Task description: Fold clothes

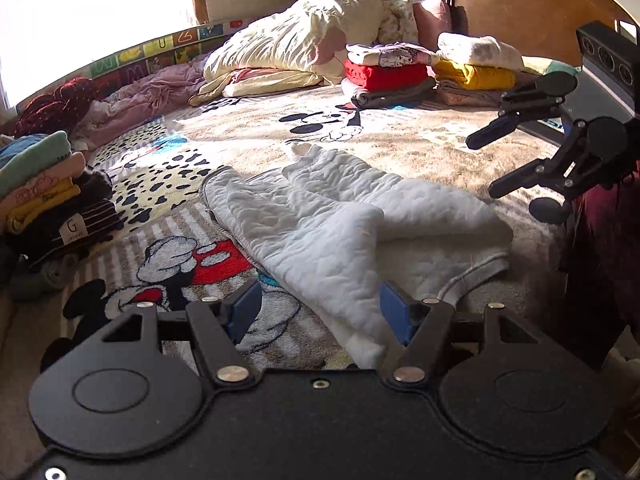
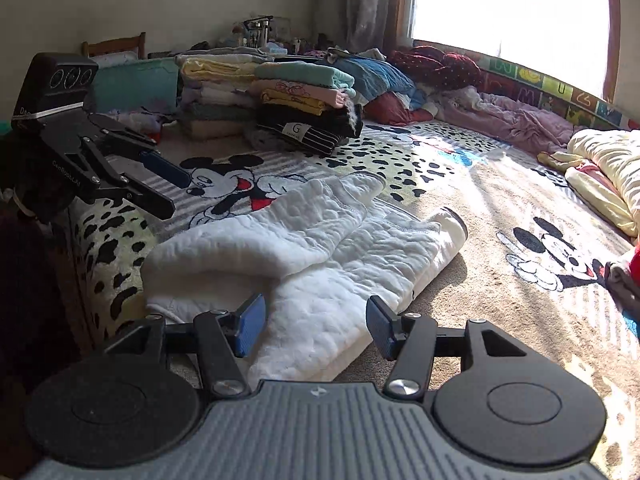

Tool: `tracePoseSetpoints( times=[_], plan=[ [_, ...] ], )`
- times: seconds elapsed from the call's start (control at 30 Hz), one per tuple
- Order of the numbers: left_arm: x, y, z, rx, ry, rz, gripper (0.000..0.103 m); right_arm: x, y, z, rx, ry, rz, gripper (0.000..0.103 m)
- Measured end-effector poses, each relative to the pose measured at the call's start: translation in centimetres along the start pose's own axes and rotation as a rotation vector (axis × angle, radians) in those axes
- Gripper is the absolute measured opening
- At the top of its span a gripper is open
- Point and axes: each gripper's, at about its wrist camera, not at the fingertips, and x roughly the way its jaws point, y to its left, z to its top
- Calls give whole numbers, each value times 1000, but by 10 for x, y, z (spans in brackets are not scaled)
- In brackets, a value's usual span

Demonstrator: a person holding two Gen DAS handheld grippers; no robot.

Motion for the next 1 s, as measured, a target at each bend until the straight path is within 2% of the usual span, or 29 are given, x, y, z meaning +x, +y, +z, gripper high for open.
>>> tracePoseSetpoints(
  times=[0.03, 0.17, 0.23, 0.37, 0.43, 0.53, 0.73, 0.9, 1.0],
  plan=[
    [-2, -7, -8, 58, 5, 17, 67, -7, 12, -4, -70, -4, -23, 57],
    [-1, -33, -35, 288, 23, 73, 71, -24, 61, -26, -362, 2, -118, 74],
    [4, -47, -46, 422, 37, 112, 71, -17, 82, -46, -500, 48, -179, 75],
    [21, -74, -73, 753, 48, 201, 72, 2, 106, -73, -659, 92, -297, 76],
    [24, -77, -77, 816, 22, 233, 74, 10, 113, -77, -701, 77, -350, 80],
    [33, -74, -77, 889, -12, 312, 76, 23, 117, -77, -767, 52, -413, 81],
    [40, -76, -92, 1038, -103, 367, 75, 40, 118, -83, -847, -17, -449, 81],
    [38, -71, -91, 1110, -179, 365, 80, 38, 115, -87, -907, -79, -457, 83],
    [37, -61, -71, 1065, -155, 309, 82, 39, 111, -83, -912, -98, -430, 87]
  ],
)
